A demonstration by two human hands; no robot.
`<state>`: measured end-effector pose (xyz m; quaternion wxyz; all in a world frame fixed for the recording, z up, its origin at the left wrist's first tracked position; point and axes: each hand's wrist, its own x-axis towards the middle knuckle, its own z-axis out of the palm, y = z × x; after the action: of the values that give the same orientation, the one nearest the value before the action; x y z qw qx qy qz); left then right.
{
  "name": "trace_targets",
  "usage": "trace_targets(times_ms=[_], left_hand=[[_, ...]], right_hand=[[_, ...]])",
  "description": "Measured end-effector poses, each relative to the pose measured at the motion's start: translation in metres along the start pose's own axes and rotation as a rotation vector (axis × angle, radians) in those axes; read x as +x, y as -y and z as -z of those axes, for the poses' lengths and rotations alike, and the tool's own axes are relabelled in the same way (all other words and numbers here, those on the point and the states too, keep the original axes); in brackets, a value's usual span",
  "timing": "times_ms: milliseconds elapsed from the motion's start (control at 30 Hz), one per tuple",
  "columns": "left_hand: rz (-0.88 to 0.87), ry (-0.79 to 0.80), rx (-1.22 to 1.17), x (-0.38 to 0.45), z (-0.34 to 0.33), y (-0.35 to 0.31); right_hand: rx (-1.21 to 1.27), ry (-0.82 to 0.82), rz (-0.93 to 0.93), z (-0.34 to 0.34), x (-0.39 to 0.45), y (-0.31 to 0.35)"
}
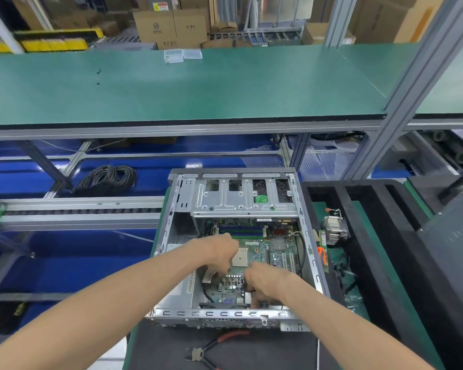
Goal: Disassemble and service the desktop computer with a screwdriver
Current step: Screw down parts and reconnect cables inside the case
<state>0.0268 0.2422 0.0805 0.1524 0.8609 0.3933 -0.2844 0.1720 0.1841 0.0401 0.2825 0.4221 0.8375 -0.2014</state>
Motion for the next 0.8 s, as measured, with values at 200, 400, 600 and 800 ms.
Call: trace_targets(times_ms=[200,400,600,800], left_hand=[[0.021,-0.008,0.134,-0.004,-0.003,0.011],[0.1,0.076,0.088,-0.001,-0.001,0.024],[0.155,0.175,0.042,0.003,0.001,0.023],[0.232,0.151,-0.011,0.004,0.001,0.023]], right_hand=[[-0.057,-0.059,0.05,0.0,-0.002,-0.001],[-0.036,-0.085,0.103,0.0,-0.002,0.001],[0.028,-0.094,0.075,0.004,-0.007,0.001],[0.087,-0.125,0.045,0.008,-0.013,-0.003]])
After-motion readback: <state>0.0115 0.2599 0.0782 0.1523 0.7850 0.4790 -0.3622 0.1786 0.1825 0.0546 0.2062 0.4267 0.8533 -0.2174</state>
